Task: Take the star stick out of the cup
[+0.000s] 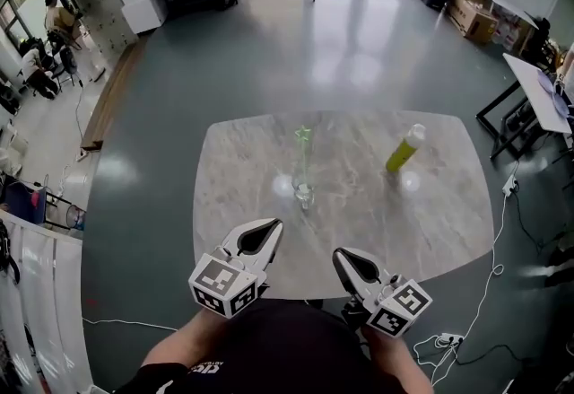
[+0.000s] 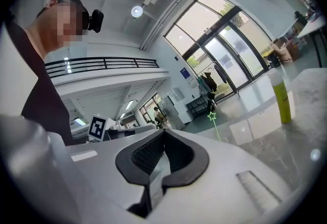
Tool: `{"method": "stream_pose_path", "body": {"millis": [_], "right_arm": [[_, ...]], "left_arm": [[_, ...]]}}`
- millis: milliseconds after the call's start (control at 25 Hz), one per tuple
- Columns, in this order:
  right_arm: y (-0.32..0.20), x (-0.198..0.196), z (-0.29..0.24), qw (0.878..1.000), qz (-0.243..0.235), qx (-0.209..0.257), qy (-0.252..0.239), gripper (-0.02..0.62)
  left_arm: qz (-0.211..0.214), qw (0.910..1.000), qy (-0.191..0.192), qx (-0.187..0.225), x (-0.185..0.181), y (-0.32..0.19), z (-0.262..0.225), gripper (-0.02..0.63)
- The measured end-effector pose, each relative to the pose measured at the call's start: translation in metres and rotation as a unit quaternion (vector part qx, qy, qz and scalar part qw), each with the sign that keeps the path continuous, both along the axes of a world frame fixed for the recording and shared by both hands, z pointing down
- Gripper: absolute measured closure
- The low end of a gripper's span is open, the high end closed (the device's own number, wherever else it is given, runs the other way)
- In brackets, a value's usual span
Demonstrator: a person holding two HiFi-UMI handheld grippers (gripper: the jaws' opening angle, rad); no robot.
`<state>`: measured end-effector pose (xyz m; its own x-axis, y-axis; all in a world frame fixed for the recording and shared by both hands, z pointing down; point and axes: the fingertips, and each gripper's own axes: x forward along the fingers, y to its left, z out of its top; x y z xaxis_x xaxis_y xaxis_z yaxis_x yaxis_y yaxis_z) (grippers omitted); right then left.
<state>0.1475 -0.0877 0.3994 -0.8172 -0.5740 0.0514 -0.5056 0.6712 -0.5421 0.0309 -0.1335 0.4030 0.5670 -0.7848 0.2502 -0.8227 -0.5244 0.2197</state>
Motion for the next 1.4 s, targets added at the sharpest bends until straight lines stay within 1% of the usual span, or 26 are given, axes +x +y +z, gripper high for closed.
{"method": "stream_pose_path", "body": {"millis": [120,320,520,680,800,960,1120,1280,1400], "right_arm": [[-0.022,-0.013,0.003,1.000,-0.010,-0.005,0.012,0.581],[-0.058,-0.036,0.015,0.999,-0.024,-0.006,0.030,0.581],[-0.089,-0.044,0.021,0.998,-0.039,-0.007,0.051,0.581],[-0.112,-0.049,0.026,0.997,-0.059,-0.007,0.058,0.581],[-0.120,-0.046,0.033,0.996,-0.072,-0.015,0.057,0.581],[-0.129,-0.036,0.055,0.995,-0.080,-0.037,0.056,0.581],[-0.141,-0.031,0.075,0.994,-0.081,-0.054,0.054,0.581],[-0.149,-0.037,0.080,0.994,-0.089,-0.051,0.050,0.581],[-0.153,-0.041,0.081,0.993,-0.098,-0.045,0.049,0.581]], "left_arm": [[0.015,0.9999,-0.002,0.008,-0.002,-0.018,-0.002,0.603],[0.023,0.9996,-0.010,0.013,-0.012,-0.044,0.006,0.603],[0.012,0.9999,-0.008,0.003,-0.014,-0.065,0.018,0.603],[-0.001,0.9999,-0.015,-0.005,-0.013,-0.086,0.031,0.595],[-0.004,0.9998,-0.019,-0.011,-0.006,-0.100,0.041,0.564],[-0.005,0.9994,-0.014,-0.030,0.002,-0.122,0.062,0.505],[-0.012,0.9993,-0.011,-0.034,0.008,-0.140,0.087,0.492],[-0.011,0.9994,-0.019,-0.026,0.014,-0.155,0.110,0.464],[-0.010,0.9989,-0.016,-0.044,0.019,-0.163,0.130,0.442]]}}
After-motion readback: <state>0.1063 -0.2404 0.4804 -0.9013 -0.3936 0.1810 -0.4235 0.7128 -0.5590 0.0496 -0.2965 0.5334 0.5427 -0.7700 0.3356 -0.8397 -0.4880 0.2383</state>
